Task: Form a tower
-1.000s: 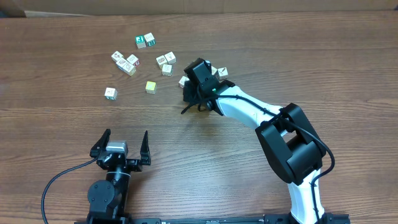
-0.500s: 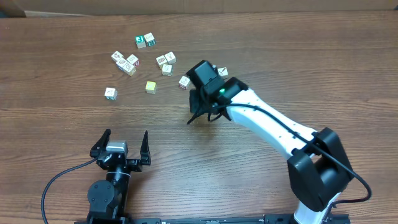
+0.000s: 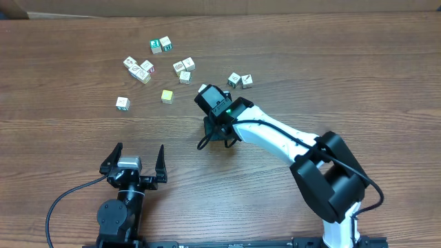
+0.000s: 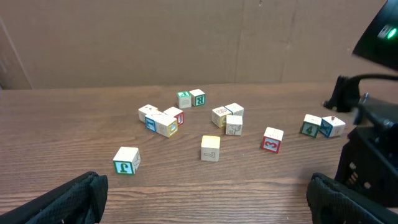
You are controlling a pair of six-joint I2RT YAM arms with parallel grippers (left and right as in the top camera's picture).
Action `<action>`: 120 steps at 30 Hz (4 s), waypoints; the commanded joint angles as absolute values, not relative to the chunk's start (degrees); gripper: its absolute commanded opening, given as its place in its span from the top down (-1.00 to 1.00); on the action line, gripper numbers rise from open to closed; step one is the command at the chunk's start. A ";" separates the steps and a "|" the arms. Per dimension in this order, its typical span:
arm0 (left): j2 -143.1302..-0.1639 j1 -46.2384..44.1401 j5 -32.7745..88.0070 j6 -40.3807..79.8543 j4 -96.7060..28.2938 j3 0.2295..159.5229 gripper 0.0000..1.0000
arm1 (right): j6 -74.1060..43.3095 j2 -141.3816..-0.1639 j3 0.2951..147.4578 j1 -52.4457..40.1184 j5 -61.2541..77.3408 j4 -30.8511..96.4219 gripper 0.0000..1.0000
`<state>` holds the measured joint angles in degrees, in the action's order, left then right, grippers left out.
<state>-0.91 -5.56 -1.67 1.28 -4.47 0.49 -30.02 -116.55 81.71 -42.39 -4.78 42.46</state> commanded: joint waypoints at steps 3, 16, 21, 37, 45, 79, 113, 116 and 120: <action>-0.25 -5.17 -0.99 0.38 -4.34 0.27 -0.99 | -30.30 -118.72 81.34 -42.44 -6.07 41.65 0.76; -0.25 -5.17 -0.99 0.38 -4.34 0.27 -0.99 | -30.30 -118.76 81.34 -42.41 -6.00 41.08 0.40; -0.25 -5.17 -0.99 0.36 -4.34 0.30 -0.99 | -30.30 -118.76 81.34 -42.41 -6.00 41.08 0.23; -0.25 -5.17 -1.02 0.38 -4.34 0.30 -0.99 | -38.44 -118.76 81.34 -42.41 -5.98 42.50 0.41; -0.25 -5.17 -0.99 0.38 -4.34 0.30 -0.99 | -39.22 -118.76 81.34 -42.44 -5.98 40.56 0.43; -0.25 -5.17 -0.99 0.38 -4.34 0.30 -0.99 | -40.91 -118.76 81.34 -42.41 -5.98 39.77 0.41; -0.25 -5.17 -1.02 0.38 -4.34 0.27 -0.99 | -40.47 -118.76 81.34 -42.37 -7.77 37.95 -0.09; -0.25 -5.17 -1.02 0.38 -4.34 0.27 -0.99 | -39.70 -118.76 81.34 -42.37 -9.45 36.18 -0.11; -0.25 -5.17 -0.99 0.38 -4.34 0.30 -1.00 | -38.52 -118.76 81.34 -42.37 -9.96 33.10 -0.12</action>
<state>-0.91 -5.56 -1.67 1.28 -4.47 0.49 -39.62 -118.26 81.71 -42.39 -8.01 34.24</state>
